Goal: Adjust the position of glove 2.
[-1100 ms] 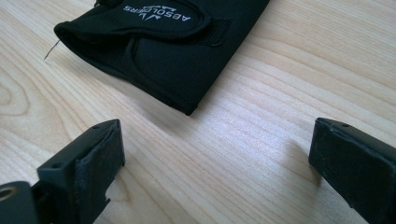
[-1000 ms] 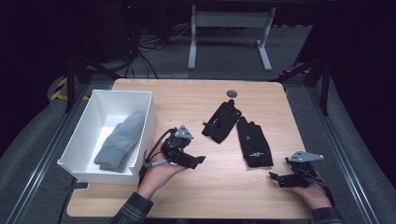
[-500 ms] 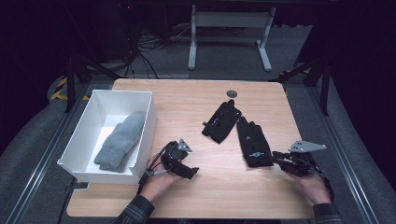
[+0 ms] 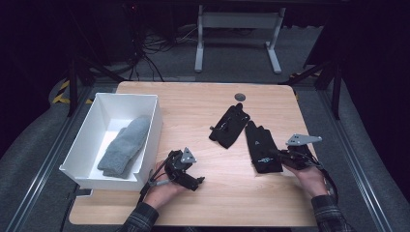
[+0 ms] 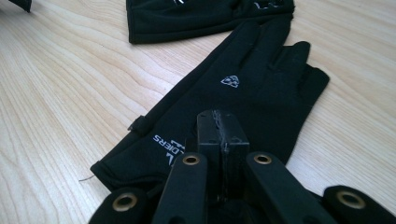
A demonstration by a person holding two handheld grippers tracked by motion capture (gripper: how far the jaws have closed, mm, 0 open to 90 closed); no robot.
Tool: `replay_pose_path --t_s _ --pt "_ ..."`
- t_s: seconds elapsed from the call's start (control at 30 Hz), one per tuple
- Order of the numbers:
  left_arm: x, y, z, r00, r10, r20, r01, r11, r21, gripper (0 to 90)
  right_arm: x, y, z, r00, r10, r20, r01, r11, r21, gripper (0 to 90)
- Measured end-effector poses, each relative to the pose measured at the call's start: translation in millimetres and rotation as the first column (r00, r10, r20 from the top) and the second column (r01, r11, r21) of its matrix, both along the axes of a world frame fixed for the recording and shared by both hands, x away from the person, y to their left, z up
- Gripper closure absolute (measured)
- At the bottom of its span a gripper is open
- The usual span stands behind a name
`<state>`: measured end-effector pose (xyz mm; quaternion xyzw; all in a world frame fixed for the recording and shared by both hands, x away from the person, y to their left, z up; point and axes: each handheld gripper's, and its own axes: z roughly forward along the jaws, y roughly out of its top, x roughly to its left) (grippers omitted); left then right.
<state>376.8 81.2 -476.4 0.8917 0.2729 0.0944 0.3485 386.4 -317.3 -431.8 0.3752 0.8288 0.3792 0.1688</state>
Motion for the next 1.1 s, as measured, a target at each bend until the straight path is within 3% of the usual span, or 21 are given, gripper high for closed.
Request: replay_pose_path --t_s 0.23,0.33,0.77,0.87,1.0,1.1 --pt "0.1 1.1 -1.2 0.9999 -0.007 0.011 0.007 0.9999 -0.010 0.0 11.7 8.7 -15.3 0.9991 -0.002 -0.042 -0.001 0.9969 -0.078 90.0" --pt "0.1 1.1 -1.2 0.9999 -0.007 0.011 0.007 0.9999 -0.010 0.0 10.7 8.0 -15.4 0.9988 0.000 -0.050 -0.004 0.9968 -0.080 90.0" --pt "0.3 1.1 -1.1 0.9999 -0.010 0.011 0.010 0.9999 -0.010 0.0 -30.0 2.5 -14.0 0.9959 0.037 -0.083 -0.044 0.9952 -0.088 90.0" --pt "1.4 -0.3 2.5 1.0000 0.004 0.002 -0.004 0.9999 0.010 2.2 -37.7 2.6 -13.5 0.9961 0.043 -0.076 -0.050 0.9947 -0.089 89.7" --pt "7.2 -1.1 11.5 0.9991 0.030 -0.030 -0.030 0.9995 -0.010 15.2 -38.0 -1.8 -8.2 0.9987 0.029 -0.042 -0.031 0.9984 -0.047 74.2" --pt "13.8 -4.6 19.9 0.9994 0.029 -0.020 -0.030 0.9990 -0.033 27.7 -34.9 -4.3 -7.1 0.9993 0.013 -0.035 -0.014 0.9992 -0.036 58.5"
